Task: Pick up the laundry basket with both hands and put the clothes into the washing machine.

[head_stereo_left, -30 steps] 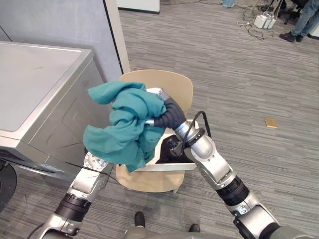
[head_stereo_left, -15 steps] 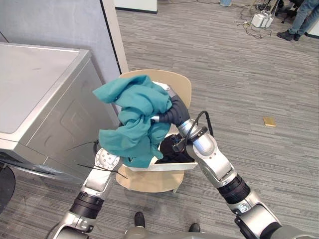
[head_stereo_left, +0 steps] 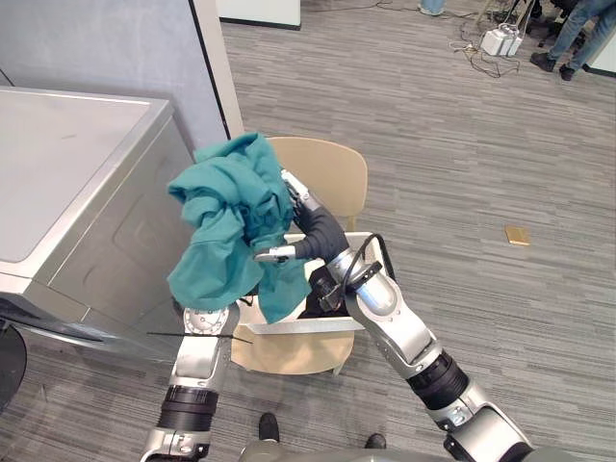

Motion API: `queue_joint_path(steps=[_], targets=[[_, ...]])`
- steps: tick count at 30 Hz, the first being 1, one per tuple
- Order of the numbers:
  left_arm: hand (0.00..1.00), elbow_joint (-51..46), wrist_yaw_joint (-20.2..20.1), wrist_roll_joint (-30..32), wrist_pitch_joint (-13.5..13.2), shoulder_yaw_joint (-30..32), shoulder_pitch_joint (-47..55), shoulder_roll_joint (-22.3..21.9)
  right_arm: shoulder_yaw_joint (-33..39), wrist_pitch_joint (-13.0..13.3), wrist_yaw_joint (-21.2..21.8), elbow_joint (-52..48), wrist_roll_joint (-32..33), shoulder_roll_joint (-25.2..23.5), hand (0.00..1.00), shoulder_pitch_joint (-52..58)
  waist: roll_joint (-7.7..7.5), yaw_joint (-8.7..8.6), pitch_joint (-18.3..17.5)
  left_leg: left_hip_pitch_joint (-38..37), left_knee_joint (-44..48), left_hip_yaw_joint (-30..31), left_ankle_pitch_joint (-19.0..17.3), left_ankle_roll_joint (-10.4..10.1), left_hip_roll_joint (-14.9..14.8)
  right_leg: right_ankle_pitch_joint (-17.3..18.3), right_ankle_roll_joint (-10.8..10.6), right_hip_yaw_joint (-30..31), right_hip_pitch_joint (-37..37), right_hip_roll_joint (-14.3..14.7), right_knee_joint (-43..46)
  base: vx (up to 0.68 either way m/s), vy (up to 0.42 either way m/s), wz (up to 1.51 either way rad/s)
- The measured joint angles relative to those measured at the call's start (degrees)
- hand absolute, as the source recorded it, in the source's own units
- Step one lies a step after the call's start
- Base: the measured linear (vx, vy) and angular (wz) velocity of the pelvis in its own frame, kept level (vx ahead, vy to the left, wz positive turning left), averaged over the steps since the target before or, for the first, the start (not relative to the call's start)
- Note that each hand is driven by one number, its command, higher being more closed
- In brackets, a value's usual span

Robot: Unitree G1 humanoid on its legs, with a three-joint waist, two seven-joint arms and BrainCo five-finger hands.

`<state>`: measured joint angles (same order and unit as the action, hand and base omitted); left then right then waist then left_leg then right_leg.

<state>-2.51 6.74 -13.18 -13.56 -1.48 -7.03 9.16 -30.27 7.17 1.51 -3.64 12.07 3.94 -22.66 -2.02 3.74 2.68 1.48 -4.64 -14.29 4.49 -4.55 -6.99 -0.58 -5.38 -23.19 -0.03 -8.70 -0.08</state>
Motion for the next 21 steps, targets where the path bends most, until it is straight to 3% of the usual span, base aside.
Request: queue_joint_path(steps=[8,21], targets=[[1.00,-2.8,1.3,0.3,0.0,7.1,2.4,-2.4,6.6,-1.0,0.0,-1.5,-2.2,-0.9,0.00,3.3,-0.05,-0.13,0.0,-0.8,-0.5,-0.1,0.0,-0.1,0.0,0.0,-0.1,0.1,0.6,0.1,-0.3,0.00,0.000,0.00],[1.00,-14.3,3.5,1.8,-0.1,27.2,11.6,-4.2,30.7,-1.0,-0.5,-9.0,-3.8,0.2,0.00,16.6,0.12,-0.02,-0.1,-3.0,-0.6,-0.1,0.0,-0.1,0.0,-0.1,-0.2,0.3,3.3,0.4,-1.4,0.00,0.000,-0.01]])
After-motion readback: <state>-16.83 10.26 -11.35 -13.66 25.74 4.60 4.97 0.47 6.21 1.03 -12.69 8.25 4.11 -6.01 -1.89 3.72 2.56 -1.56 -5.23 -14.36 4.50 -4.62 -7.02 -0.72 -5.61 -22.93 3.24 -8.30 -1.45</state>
